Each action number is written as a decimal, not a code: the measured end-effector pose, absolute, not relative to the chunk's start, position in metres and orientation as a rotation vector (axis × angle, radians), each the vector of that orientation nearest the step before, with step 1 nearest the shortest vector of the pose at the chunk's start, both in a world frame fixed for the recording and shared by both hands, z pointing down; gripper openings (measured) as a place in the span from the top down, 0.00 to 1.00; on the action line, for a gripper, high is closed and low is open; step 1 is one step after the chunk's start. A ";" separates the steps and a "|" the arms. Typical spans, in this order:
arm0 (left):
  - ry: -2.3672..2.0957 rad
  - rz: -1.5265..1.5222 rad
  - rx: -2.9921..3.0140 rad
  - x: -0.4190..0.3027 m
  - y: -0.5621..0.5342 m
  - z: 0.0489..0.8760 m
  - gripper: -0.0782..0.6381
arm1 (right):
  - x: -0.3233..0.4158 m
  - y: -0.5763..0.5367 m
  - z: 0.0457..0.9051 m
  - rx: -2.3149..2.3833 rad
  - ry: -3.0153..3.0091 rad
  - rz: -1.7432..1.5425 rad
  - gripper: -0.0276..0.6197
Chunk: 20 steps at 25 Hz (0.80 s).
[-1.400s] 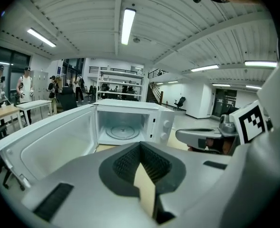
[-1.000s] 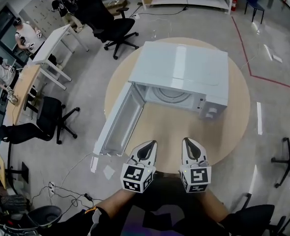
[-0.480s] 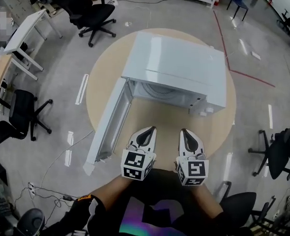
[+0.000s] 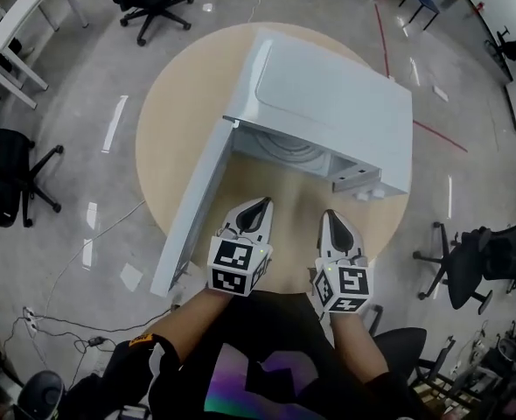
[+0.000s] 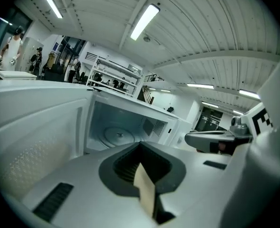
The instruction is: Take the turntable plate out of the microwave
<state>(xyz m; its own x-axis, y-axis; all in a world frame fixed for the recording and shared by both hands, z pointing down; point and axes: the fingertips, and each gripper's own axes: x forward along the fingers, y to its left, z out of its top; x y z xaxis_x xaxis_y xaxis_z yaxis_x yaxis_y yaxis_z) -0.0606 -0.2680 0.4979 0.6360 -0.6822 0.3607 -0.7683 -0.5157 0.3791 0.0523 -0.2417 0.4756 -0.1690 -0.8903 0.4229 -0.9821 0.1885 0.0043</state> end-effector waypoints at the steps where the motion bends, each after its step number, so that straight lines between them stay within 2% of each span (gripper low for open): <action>1: -1.132 0.225 2.337 -0.059 -0.272 0.502 0.84 | 0.052 -0.245 0.477 1.764 -2.139 0.384 0.93; 10: -1.039 0.160 2.131 -0.028 -0.306 0.542 0.82 | 0.061 -0.275 0.507 1.659 -2.197 0.435 0.93; 14: -1.043 0.151 2.035 -0.022 -0.330 0.562 0.71 | 0.057 -0.291 0.524 1.585 -2.246 0.485 0.93; 20: -1.057 0.112 1.885 -0.016 -0.359 0.596 0.66 | 0.057 -0.308 0.546 1.514 -2.263 0.531 0.93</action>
<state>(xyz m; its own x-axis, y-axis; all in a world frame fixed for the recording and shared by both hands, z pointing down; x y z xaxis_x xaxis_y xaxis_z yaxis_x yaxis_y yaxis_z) -0.0161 -0.3589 0.5960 0.6241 -0.6203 0.4751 -0.7058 -0.1868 0.6833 0.0565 -0.3078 0.5458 -0.3574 -0.7922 0.4946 -0.9295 0.3532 -0.1059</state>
